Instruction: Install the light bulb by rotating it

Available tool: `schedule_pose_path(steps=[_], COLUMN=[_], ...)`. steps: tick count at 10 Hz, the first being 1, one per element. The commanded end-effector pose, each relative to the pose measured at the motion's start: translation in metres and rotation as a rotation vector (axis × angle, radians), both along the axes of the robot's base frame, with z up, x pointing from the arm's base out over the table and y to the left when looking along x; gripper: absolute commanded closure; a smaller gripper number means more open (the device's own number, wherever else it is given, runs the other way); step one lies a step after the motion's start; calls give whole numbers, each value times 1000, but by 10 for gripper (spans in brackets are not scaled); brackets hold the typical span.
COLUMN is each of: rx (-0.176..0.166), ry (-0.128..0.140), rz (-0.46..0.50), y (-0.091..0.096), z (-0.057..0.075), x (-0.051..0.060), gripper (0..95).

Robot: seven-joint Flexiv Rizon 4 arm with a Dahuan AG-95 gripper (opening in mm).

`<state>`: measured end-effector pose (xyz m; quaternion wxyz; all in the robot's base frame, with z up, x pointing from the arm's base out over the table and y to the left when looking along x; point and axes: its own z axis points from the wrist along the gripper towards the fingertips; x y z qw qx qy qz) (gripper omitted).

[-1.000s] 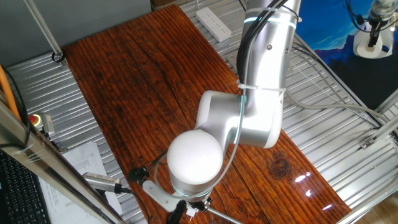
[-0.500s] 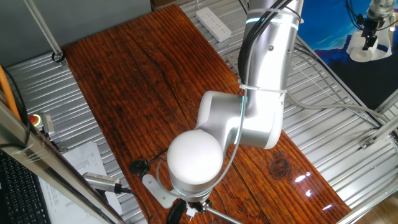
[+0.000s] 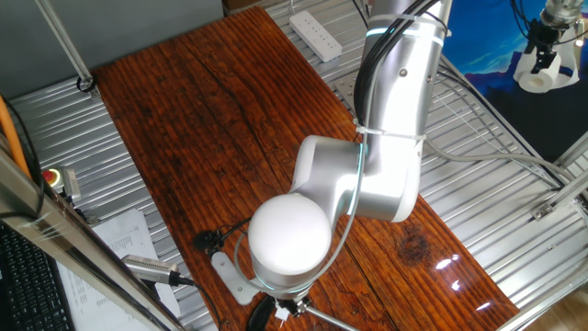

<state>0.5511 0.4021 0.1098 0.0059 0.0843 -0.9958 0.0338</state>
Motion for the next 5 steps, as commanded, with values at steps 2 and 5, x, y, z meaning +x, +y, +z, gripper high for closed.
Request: schedule_pose_path(steps=[2,5], rx=[5,17], ry=[2,1], rz=[4,56], y=[0,0], z=[1,3], x=[0,-1], gripper=[570,380])
